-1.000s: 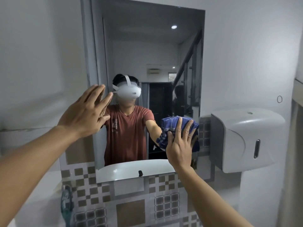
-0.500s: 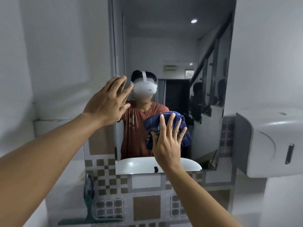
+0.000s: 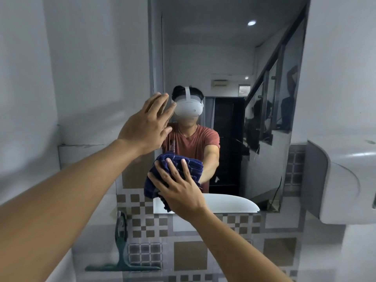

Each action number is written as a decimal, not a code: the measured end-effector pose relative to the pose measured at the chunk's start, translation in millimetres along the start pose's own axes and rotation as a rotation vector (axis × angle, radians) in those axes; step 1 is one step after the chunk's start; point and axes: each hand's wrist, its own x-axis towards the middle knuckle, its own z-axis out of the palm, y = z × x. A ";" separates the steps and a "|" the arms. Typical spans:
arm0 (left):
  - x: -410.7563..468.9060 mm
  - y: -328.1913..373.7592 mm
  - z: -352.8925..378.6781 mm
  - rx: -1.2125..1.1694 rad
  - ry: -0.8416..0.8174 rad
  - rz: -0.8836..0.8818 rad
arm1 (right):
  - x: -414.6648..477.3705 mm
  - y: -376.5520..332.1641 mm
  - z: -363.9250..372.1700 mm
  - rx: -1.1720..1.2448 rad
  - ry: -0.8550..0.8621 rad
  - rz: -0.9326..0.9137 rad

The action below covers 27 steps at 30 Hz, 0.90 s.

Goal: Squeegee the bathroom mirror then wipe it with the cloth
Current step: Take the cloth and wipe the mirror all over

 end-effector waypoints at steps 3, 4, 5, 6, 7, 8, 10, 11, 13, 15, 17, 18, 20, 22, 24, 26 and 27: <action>-2.2 2.3 -1.1 -0.020 -0.002 -0.020 | -11.7 5.4 1.7 -0.021 -0.039 -0.045; -4.8 4.1 -1.2 -0.028 0.001 -0.032 | -17.5 8.6 2.2 -0.019 -0.047 -0.041; -8.8 6.2 -0.6 -0.038 0.007 -0.041 | -24.1 12.1 2.1 -0.018 -0.054 -0.029; -14.3 8.9 1.1 -0.051 0.015 -0.047 | -31.6 16.3 1.6 -0.019 -0.060 -0.012; -20.8 11.8 3.5 -0.068 0.024 -0.050 | -39.5 21.2 1.1 -0.025 -0.066 0.009; -28.1 15.1 7.1 -0.084 0.028 -0.047 | -47.4 26.6 0.7 -0.030 -0.073 0.037; -42.0 21.9 17.0 -0.102 0.016 -0.029 | -61.7 38.9 -1.1 -0.036 -0.090 0.090; -47.5 25.4 22.0 -0.108 0.002 -0.020 | -67.7 44.8 -2.5 -0.037 -0.100 0.107; -53.9 31.1 29.5 -0.118 -0.022 -0.020 | -76.9 56.2 -5.0 -0.040 -0.111 0.129; -55.5 35.1 32.1 -0.124 -0.031 -0.037 | -84.5 66.6 -8.0 -0.040 -0.103 0.185; -55.0 37.4 31.0 -0.130 -0.034 -0.053 | -90.9 76.8 -11.7 -0.025 -0.074 0.289; -55.0 38.4 30.4 -0.129 -0.039 -0.056 | -94.4 82.3 -12.7 -0.013 -0.057 0.345; -55.0 39.3 29.4 -0.117 -0.047 -0.056 | -102.0 92.2 -14.3 0.002 -0.031 0.428; -54.9 39.7 29.1 -0.109 -0.047 -0.054 | -109.7 101.0 -13.8 0.008 -0.017 0.479; -54.5 39.8 29.9 -0.106 -0.045 -0.034 | -117.5 108.5 -12.6 0.028 -0.008 0.543; -53.8 40.3 31.4 -0.101 -0.048 -0.003 | -126.3 114.6 -11.9 0.053 0.005 0.626; -53.2 40.7 32.1 -0.099 -0.049 0.004 | -130.9 117.3 -12.0 0.075 0.016 0.675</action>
